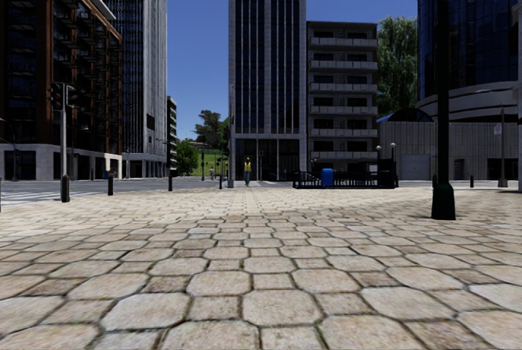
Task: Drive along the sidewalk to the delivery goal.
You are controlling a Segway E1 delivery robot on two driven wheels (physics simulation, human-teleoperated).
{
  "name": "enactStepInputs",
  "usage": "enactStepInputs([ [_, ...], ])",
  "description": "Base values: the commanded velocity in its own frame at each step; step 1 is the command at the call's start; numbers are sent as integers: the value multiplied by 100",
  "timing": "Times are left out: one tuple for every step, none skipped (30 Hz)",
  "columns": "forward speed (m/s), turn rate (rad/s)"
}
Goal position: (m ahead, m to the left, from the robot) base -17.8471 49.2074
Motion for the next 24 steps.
enactStepInputs([
  [189,0],
  [189,0],
  [189,0],
  [189,0],
  [189,0],
  [189,0],
  [189,0],
  [189,0],
  [189,0],
  [189,0],
  [189,0],
  [189,0],
  [189,0],
  [189,0],
  [189,0],
  [189,0],
  [189,0],
  [189,0],
  [189,0],
  [189,0],
  [189,0],
  [189,0],
  [189,0],
  [189,0],
])
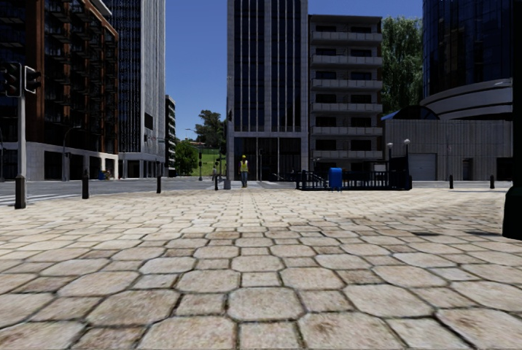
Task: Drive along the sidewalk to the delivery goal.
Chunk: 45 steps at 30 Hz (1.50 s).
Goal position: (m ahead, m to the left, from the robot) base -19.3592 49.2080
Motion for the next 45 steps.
enactStepInputs([
  [189,0],
  [189,0],
  [189,0],
  [189,0],
  [189,0],
  [189,0],
  [189,0],
  [189,0],
  [189,0],
  [189,0],
  [189,0],
  [189,0],
  [189,0],
  [189,0],
  [189,0],
  [189,0],
  [189,0],
  [189,0],
  [189,0],
  [189,0],
  [189,0],
  [189,0],
  [189,0],
  [189,0],
  [189,0],
  [189,0],
  [189,0],
  [189,0],
  [189,0],
  [189,0],
  [189,0],
  [189,0],
  [189,0],
  [189,0],
  [189,0],
  [189,0],
  [189,0],
  [189,-6],
  [189,-23],
  [189,-38],
  [189,-44],
  [189,-46],
  [189,-46],
  [189,0],
  [189,0],
])
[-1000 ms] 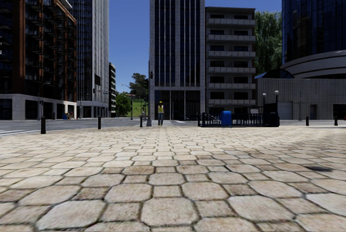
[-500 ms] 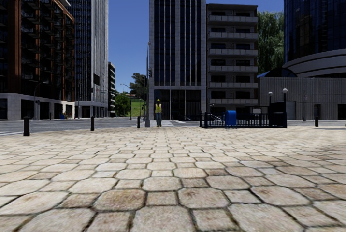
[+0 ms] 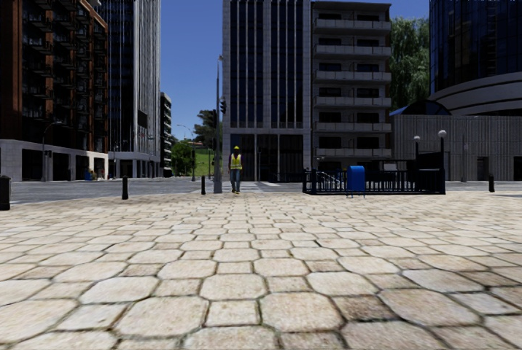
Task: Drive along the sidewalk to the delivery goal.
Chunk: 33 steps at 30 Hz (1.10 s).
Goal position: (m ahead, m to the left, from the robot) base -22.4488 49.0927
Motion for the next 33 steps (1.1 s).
enactStepInputs([
  [189,0],
  [189,0],
  [189,0],
  [189,0],
  [189,0],
  [189,0],
  [189,0],
  [189,0],
  [189,0],
  [189,0],
  [189,0],
  [189,0],
  [189,0],
  [189,0],
  [189,0],
  [189,0],
  [189,0],
  [189,0],
  [189,0],
  [189,-29],
  [189,-75],
  [189,-95],
  [189,-103],
  [189,-104],
  [189,-94],
  [189,-7],
  [189,-7],
  [189,0],
  [189,0],
  [189,0],
  [189,0],
  [189,0],
  [189,0],
])
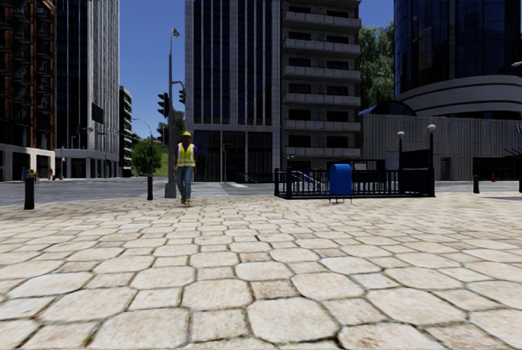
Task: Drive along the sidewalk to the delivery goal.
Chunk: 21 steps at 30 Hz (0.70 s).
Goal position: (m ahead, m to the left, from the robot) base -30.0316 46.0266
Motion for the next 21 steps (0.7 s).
enactStepInputs([
  [189,0],
  [189,0],
  [189,0],
  [189,0],
  [189,0],
  [189,0],
  [189,0],
  [189,0],
  [189,0],
  [189,0],
  [189,0],
  [189,0],
  [189,0],
  [189,0],
  [189,0],
  [189,0],
  [189,0],
  [189,0],
  [189,0],
  [189,0],
  [189,0],
])
